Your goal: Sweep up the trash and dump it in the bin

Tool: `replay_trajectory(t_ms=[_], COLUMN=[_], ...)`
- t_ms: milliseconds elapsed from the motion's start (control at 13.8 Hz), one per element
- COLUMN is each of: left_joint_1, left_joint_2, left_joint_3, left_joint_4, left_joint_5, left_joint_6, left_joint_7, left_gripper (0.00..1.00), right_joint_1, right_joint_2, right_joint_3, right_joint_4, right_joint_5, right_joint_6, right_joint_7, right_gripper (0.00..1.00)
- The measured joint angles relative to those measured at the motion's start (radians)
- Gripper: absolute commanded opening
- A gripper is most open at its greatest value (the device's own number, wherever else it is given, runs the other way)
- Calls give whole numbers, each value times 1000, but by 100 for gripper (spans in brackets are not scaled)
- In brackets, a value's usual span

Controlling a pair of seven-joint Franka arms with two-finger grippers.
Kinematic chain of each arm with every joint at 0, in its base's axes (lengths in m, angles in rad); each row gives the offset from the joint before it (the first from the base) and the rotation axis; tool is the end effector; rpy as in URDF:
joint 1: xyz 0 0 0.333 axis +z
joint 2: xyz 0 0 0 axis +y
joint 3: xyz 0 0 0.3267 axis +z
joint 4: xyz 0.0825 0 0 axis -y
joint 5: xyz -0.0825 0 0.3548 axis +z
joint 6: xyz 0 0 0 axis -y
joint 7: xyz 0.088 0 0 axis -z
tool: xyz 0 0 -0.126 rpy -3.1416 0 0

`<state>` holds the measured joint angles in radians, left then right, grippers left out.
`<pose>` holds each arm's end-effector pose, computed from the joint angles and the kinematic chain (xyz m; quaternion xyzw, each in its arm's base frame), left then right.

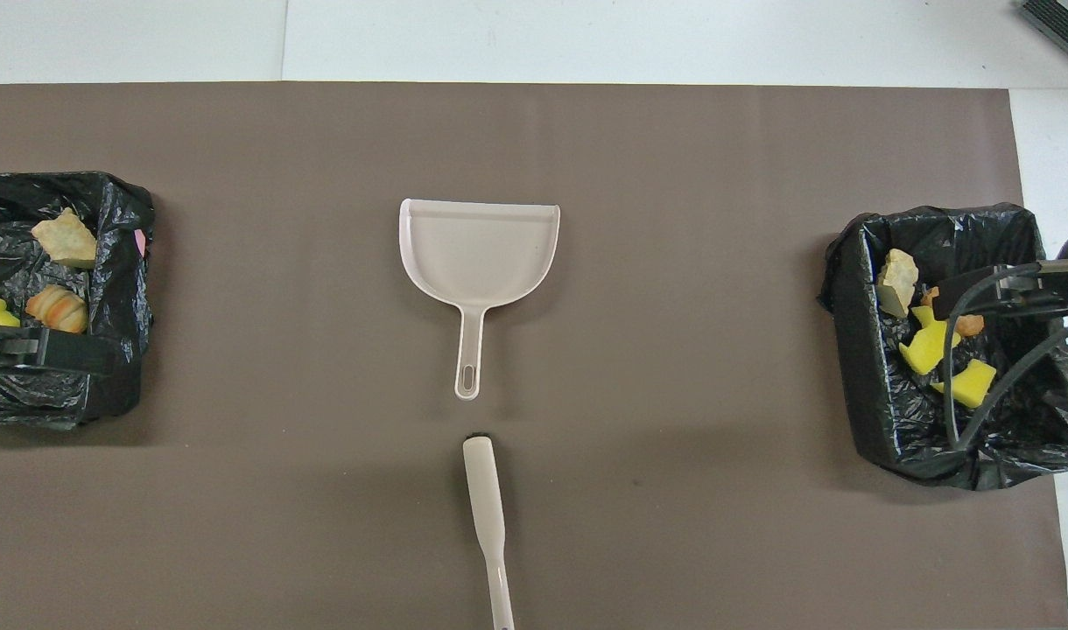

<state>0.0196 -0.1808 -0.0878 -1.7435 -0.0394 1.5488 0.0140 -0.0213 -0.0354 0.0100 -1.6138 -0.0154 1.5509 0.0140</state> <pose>0.4613 -0.0405 0.6270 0.9991 -0.0406 -0.0076 0.0116 0.5108 -0.0076 0.6139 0.9998 -0.0127 -0.0137 0.0079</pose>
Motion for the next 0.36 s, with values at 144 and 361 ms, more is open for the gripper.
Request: replay_trajectory(t_ms=[144, 361], left_joint_1=[0, 0], left_joint_2=[-1, -1], left_joint_3=[-3, -3], left_joint_4=[-6, -8], left_joint_5=[-12, -17], left_joint_6=[19, 25], left_joint_7=[-18, -20], left_gripper=[100, 100], right_joint_1=[0, 0], right_joint_2=[0, 0], right_joint_3=[0, 0], right_joint_4=[0, 0], right_joint_5=[0, 0], right_joint_6=[0, 0], right_joint_7=[0, 0], right_gripper=[100, 100])
